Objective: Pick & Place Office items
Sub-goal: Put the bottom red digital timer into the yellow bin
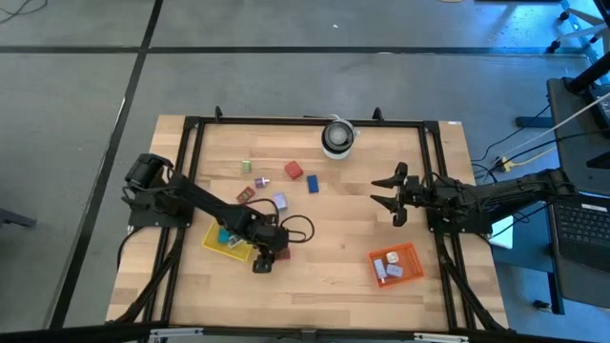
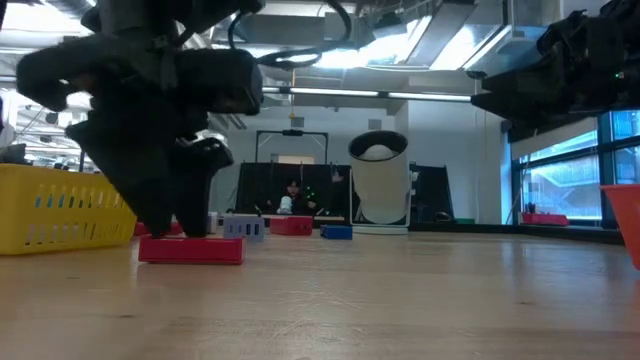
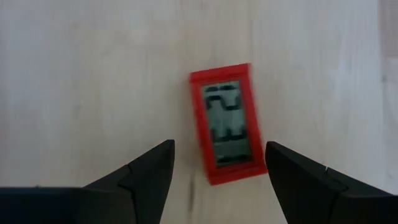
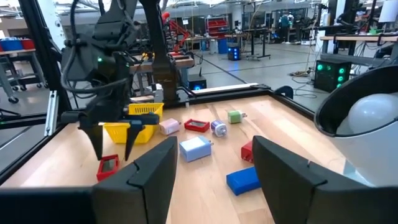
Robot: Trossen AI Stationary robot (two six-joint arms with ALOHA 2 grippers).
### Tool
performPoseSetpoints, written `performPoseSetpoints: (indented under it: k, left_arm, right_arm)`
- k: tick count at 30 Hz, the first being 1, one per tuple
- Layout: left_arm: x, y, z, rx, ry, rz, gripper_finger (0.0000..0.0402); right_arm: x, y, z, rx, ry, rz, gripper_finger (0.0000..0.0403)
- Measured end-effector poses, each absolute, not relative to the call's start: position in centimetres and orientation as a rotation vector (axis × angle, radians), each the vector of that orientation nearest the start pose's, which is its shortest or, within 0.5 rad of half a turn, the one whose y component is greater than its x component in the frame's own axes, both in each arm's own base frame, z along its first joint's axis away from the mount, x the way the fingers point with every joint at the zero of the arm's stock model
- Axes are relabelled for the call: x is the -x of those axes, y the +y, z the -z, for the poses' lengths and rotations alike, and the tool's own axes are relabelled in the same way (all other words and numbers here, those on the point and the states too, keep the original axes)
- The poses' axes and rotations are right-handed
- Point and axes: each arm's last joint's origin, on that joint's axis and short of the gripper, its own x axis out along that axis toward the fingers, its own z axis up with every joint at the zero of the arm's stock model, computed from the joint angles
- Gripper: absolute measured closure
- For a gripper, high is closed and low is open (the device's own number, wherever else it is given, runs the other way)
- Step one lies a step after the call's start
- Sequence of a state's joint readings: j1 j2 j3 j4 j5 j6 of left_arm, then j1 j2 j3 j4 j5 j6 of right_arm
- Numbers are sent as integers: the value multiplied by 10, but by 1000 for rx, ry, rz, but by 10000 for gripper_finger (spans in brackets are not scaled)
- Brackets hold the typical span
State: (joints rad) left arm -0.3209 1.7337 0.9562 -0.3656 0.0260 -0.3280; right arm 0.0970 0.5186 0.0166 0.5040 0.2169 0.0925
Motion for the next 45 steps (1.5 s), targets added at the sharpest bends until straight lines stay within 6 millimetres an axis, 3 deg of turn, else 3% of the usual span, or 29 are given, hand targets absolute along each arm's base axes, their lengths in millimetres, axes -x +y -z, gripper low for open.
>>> performPoseSetpoints:
  k: [21, 30, 39, 45]
  left_arm:
    - [-307, -109, -152, 187, 1155, 80, 152]
    - [-309, -110, -139, 184, 1186, 49, 149]
    - [-309, -112, -138, 86, 1161, 22, 150]
    - [-307, -115, -138, 31, 1156, 45, 174]
  right_arm:
    - [-130, 6, -169, -96, -4, 120, 193]
    - [-130, 6, -169, -95, -4, 120, 193]
    - [-130, 6, -169, -96, -4, 119, 193]
    - [-130, 6, -169, -95, -4, 119, 193]
